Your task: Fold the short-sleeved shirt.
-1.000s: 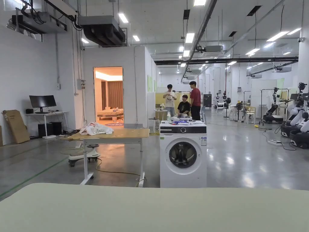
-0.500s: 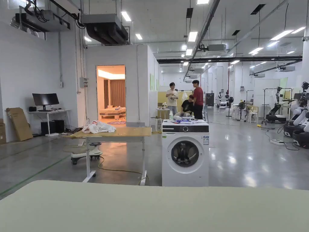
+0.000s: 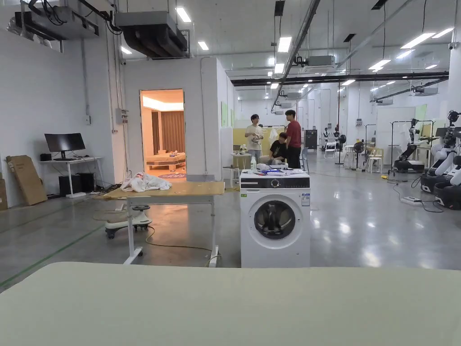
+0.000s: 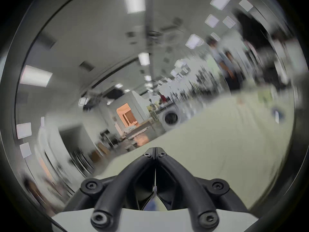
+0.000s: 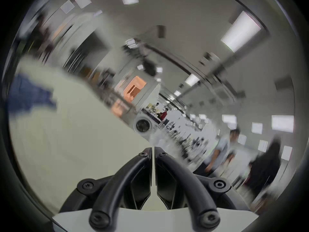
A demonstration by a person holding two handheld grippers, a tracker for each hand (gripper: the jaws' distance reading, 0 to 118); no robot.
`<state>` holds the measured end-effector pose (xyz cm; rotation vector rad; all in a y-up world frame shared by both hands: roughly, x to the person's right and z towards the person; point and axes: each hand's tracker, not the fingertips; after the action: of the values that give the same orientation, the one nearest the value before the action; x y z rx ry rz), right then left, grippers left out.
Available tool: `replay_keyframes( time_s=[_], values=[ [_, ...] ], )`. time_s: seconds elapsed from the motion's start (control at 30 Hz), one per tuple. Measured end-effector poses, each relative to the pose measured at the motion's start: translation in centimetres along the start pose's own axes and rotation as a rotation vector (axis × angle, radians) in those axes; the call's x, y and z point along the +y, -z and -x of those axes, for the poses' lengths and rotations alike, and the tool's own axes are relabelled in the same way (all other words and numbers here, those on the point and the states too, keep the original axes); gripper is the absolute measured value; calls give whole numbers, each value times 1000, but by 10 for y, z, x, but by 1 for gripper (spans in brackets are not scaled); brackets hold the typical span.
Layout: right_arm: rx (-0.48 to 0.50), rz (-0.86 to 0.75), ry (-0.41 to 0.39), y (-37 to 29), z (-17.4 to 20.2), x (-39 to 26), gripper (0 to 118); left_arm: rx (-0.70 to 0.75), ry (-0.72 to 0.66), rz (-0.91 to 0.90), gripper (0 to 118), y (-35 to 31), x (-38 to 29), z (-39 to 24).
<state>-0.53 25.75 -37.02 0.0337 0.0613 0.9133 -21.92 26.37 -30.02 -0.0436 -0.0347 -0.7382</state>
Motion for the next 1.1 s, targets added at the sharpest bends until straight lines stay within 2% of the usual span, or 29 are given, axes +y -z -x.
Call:
replay_keyframes(
  time_s=[0.07, 0.17, 0.2, 0.23, 0.27, 0.33, 0.37, 0.43, 0.5, 0.53, 0.6, 0.67, 0.73, 0.77, 0.87, 1.1],
  values=[
    [62, 11, -258, -2, 32, -10, 2, -33, 294, 97, 0, 6, -33, -37],
    [160, -72, -649, -10, 62, -45, 2, -176, 671, 91, 0, -10, -93, -68],
    [223, -102, -757, -16, 51, -71, 2, -207, 746, 85, 0, -16, -107, -74],
    [256, -106, -809, -16, 74, -64, 2, -225, 773, 93, 0, -18, -112, -78],
    [273, -107, -829, -19, 77, -66, 2, -197, 747, 108, 0, -18, -111, -79],
    [280, -96, -734, -21, 74, -63, 2, -182, 572, 125, 0, -15, -89, -69],
    [260, -66, -638, -21, 70, -59, 2, -155, 427, 133, 0, -10, -70, -59],
    [205, -6, -352, -14, 43, -38, 2, -131, 112, 145, 0, -1, -33, -26],
    [171, 51, -4, -6, 16, -21, 2, -101, -186, 99, 0, 0, -9, 14],
    [148, 67, 141, -4, 6, -18, 2, -93, -295, 72, 0, -3, -5, 27],
    [125, 78, 495, -1, -13, -25, 2, -123, -532, 1, 0, -13, -3, 61],
    [165, 97, 747, 2, -21, -39, 2, -174, -698, -67, 0, -28, -11, 78],
    [204, 111, 839, 1, -22, -45, 2, -114, -813, -66, 0, -34, -7, 87],
    [192, 105, 844, -2, -20, -45, 2, -87, -846, -75, 0, -37, -6, 91],
    [194, 93, 832, -3, -24, -42, 2, -70, -821, -82, 0, -38, -3, 92],
    [188, 60, 955, -1, -32, -34, 2, -47, -797, -70, 0, -35, -6, 92]
  ],
)
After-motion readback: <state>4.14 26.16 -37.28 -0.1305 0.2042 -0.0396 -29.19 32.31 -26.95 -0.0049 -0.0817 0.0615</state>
